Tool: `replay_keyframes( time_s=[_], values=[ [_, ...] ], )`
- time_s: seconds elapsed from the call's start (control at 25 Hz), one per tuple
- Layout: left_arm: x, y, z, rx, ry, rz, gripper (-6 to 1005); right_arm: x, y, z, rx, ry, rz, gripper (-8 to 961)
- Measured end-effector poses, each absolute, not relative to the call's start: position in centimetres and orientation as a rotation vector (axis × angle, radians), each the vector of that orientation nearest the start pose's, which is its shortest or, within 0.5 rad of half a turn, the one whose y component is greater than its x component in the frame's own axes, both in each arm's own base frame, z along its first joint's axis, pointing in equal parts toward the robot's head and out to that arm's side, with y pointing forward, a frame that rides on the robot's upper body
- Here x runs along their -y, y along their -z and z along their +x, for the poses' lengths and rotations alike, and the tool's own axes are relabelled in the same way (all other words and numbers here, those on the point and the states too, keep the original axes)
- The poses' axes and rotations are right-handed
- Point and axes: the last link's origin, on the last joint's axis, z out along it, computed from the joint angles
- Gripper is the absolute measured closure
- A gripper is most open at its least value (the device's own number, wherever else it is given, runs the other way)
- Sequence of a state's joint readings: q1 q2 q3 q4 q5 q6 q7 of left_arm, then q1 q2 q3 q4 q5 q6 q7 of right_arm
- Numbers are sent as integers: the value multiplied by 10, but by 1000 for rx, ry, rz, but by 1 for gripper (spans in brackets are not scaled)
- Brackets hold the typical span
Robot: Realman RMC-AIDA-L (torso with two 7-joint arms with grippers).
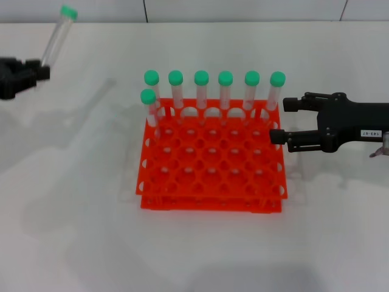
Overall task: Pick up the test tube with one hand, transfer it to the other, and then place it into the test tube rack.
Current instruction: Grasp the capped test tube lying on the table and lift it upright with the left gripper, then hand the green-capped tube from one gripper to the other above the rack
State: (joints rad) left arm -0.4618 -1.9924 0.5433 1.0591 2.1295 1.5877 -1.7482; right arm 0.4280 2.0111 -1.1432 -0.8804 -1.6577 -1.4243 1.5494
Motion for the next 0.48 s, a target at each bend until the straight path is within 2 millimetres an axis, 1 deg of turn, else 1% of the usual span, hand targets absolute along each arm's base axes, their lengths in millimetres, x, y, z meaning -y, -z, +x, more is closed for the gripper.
replay_keyframes(
  time_s=[0.16,0.28,0.32,0.48],
  values=[
    [-347,-122,-280,703,540,-2417,806,-341,-12,229,-529,-680,-2744,103],
    [-352,-117,-274,676,610,-2406,806,-341,-12,229,-530,-679,-2739,103],
    [-352,-117,-274,676,610,-2406,806,-341,-12,229,-530,-679,-2739,103],
    [-361,-101,-260,641,681,-2449,806,-341,-13,229,-528,-678,-2738,103]
  ],
)
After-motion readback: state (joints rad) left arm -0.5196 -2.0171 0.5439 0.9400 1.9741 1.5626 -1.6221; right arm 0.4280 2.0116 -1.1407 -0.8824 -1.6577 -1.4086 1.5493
